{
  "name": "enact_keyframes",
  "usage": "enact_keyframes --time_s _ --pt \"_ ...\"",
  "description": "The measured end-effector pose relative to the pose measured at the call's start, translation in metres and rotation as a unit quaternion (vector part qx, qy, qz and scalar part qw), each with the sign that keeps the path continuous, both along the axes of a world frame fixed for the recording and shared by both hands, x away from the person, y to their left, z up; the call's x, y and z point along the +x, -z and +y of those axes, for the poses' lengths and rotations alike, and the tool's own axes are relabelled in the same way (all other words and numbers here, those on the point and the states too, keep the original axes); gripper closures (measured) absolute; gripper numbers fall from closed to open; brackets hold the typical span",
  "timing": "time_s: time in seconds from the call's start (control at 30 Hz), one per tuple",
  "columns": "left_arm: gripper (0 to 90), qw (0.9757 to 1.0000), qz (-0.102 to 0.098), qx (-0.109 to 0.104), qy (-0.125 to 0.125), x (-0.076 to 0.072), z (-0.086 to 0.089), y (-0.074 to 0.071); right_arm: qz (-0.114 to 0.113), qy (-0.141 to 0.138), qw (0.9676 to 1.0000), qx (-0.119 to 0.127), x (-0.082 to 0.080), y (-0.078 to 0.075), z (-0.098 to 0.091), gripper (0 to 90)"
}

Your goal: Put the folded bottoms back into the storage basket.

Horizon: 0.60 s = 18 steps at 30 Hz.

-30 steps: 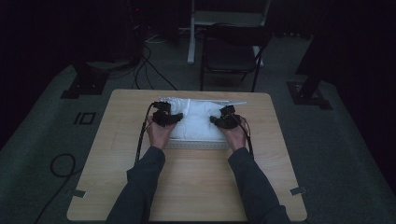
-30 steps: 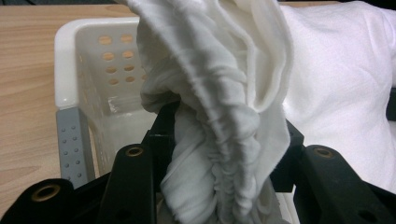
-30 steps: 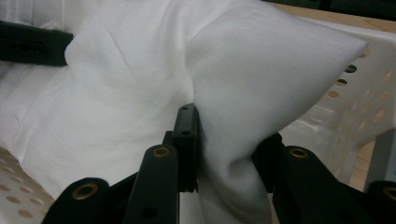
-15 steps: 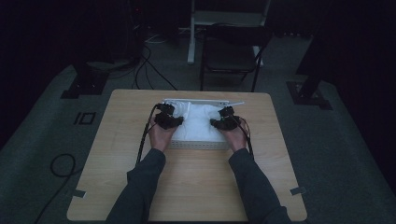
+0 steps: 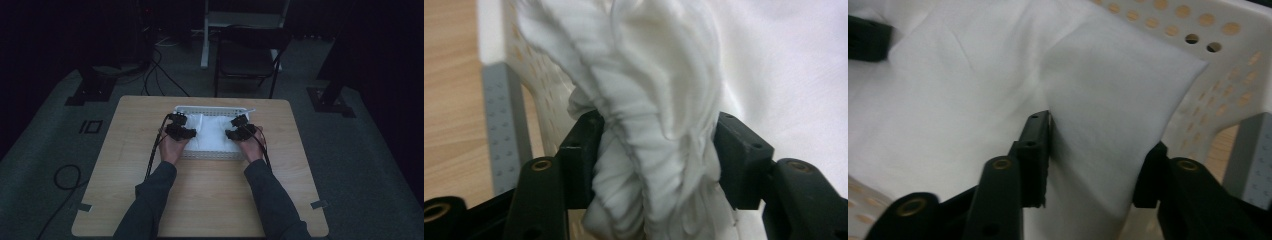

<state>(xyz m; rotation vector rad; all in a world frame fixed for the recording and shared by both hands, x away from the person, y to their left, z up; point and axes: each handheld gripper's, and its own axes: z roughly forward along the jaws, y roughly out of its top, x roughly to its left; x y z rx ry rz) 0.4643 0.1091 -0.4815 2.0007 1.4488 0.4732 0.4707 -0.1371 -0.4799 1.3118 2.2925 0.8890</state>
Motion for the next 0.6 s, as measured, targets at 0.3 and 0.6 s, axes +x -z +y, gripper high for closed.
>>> enact_keyframes --time_s 0.3,0.6 --pt "39.2 0.997 -0.067 -0.032 -0.023 -0.009 0.016 -0.01 -0.011 0.037 0.9987 0.034 0.0 -0.002 -0.014 44.0" --pt "45.5 0.989 -0.12 -0.084 -0.017 -0.025 0.036 -0.028 -0.069 0.048 0.9954 0.046 -0.017 -0.021 -0.032 44.1"
